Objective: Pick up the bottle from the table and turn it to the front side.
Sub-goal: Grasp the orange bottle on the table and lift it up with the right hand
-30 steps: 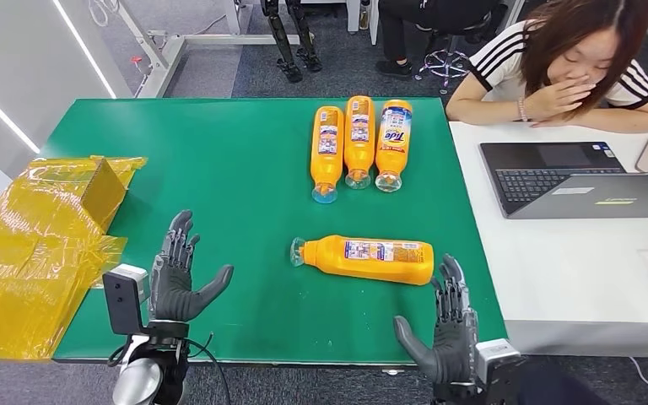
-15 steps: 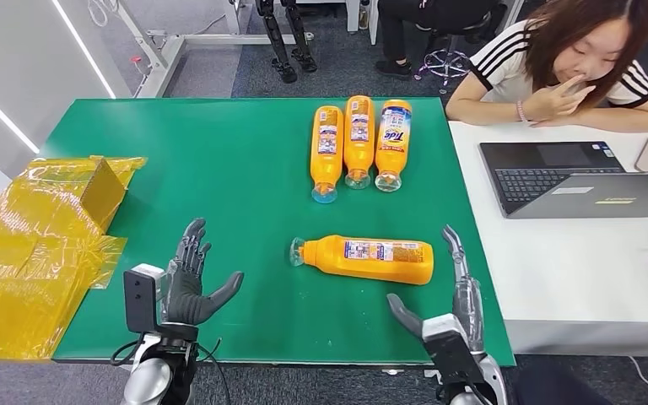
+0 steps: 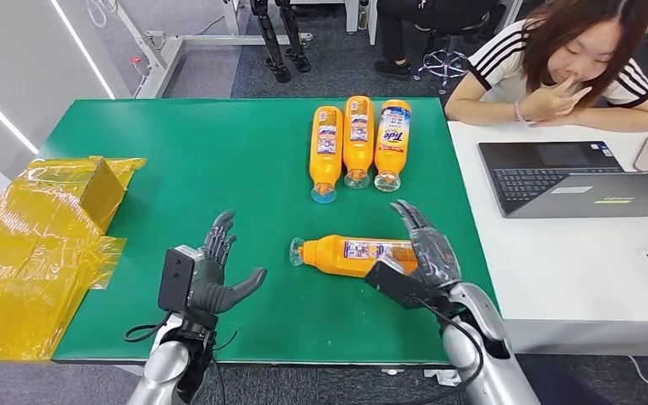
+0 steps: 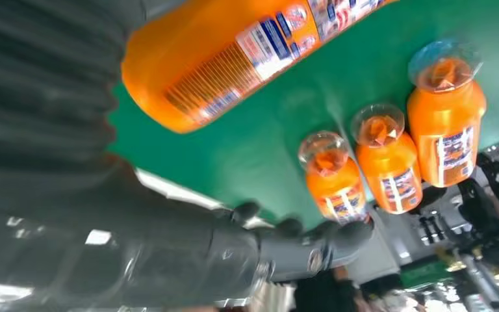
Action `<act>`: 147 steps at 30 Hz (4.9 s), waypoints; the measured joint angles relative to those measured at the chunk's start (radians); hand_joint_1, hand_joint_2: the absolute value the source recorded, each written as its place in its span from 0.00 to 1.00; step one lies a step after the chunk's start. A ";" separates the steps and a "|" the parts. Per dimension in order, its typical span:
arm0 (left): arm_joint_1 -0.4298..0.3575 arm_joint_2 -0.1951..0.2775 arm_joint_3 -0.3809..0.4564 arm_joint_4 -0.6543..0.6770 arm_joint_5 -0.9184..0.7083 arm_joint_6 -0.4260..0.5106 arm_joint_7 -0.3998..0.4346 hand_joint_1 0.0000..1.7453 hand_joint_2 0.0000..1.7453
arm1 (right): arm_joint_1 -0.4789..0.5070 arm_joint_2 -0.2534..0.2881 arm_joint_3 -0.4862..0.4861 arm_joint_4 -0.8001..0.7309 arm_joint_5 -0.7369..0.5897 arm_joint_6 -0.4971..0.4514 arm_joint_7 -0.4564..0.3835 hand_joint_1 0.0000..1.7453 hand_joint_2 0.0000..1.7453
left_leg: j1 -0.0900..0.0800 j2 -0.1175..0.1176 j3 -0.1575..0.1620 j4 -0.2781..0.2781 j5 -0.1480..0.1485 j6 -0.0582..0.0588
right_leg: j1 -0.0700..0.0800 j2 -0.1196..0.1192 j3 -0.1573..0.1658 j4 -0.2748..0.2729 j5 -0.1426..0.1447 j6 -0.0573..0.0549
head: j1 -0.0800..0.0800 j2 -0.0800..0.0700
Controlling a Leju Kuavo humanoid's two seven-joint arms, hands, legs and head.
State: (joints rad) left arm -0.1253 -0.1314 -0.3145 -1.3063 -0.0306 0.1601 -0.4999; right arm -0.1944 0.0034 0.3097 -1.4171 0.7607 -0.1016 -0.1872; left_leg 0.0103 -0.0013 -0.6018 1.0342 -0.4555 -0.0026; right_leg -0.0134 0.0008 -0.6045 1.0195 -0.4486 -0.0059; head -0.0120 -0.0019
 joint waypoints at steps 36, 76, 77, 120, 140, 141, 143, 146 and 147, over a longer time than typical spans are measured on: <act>-0.060 -0.004 -0.026 0.101 0.104 -0.130 0.079 0.00 1.00 | -0.715 -0.127 0.550 0.575 -0.225 0.539 0.143 0.00 1.00 | 0.000 -0.002 -0.001 0.001 0.002 0.000 | 0.000 -0.001 0.000 0.000 0.002 -0.001 | 0.000 0.000; -0.016 -0.003 -0.002 0.099 0.165 -0.175 0.093 0.00 1.00 | -0.599 -0.283 0.662 0.574 -0.203 0.532 0.176 0.87 1.00 | 0.000 -0.002 -0.001 0.001 0.002 0.000 | 0.000 -0.001 0.000 0.000 0.002 0.000 | 0.000 0.000; -0.016 -0.003 -0.002 0.099 0.165 -0.174 0.093 0.00 1.00 | -0.601 -0.283 0.663 0.576 -0.198 0.532 0.174 0.87 1.00 | 0.000 -0.002 -0.001 0.001 0.002 0.000 | 0.000 -0.002 0.000 0.000 0.002 0.000 | 0.000 0.000; -0.109 0.017 0.007 0.060 0.099 -0.264 0.045 0.00 1.00 | -0.037 -0.112 0.038 0.183 -0.365 0.138 -0.217 1.00 1.00 | 0.000 -0.005 -0.003 0.000 0.004 0.000 | 0.000 -0.005 -0.001 0.000 0.002 -0.001 | 0.000 0.000; -0.395 -0.024 -0.043 0.076 0.383 -0.411 0.211 0.00 1.00 | -0.256 0.095 0.089 0.385 -0.406 0.102 -0.254 1.00 1.00 | 0.000 -0.004 -0.004 0.000 0.006 -0.001 | 0.000 -0.003 -0.003 0.000 0.004 -0.001 | 0.000 0.000; -0.401 -0.028 -0.047 0.081 0.388 -0.413 0.212 0.00 1.00 | -0.256 0.098 0.091 0.386 -0.404 0.095 -0.253 1.00 1.00 | 0.000 -0.004 -0.004 0.000 0.006 -0.001 | 0.000 -0.003 -0.003 0.000 0.004 -0.001 | 0.000 0.000; -0.410 -0.036 -0.056 0.088 0.394 -0.417 0.213 0.00 1.00 | -0.257 0.101 0.094 0.386 -0.399 0.083 -0.254 1.00 1.00 | 0.000 -0.004 -0.004 0.000 0.005 -0.001 | 0.000 -0.002 -0.003 0.000 0.004 -0.001 | 0.000 0.000; -0.421 -0.045 -0.063 0.095 0.396 -0.415 0.213 0.00 1.00 | -0.256 0.103 0.097 0.383 -0.388 0.066 -0.258 1.00 1.00 | 0.000 -0.004 -0.004 0.000 0.005 -0.001 | 0.000 -0.002 -0.003 0.000 0.004 -0.001 | 0.000 0.000; -0.426 -0.047 -0.064 0.098 0.396 -0.413 0.213 0.00 1.00 | -0.256 0.103 0.099 0.380 -0.381 0.059 -0.257 1.00 1.00 | 0.000 -0.004 -0.004 0.000 0.005 -0.001 | 0.000 -0.002 -0.003 0.000 0.004 -0.001 | 0.000 0.000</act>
State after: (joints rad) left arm -0.5512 -0.1785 -0.3783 -1.2078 0.3653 -0.2527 -0.2865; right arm -0.4499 0.1061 0.4084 -1.0372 0.3798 -0.0426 -0.4438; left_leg 0.0103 -0.0048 -0.6060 1.0345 -0.4500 -0.0038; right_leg -0.0133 -0.0017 -0.6079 1.0193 -0.4450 -0.0065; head -0.0122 -0.0019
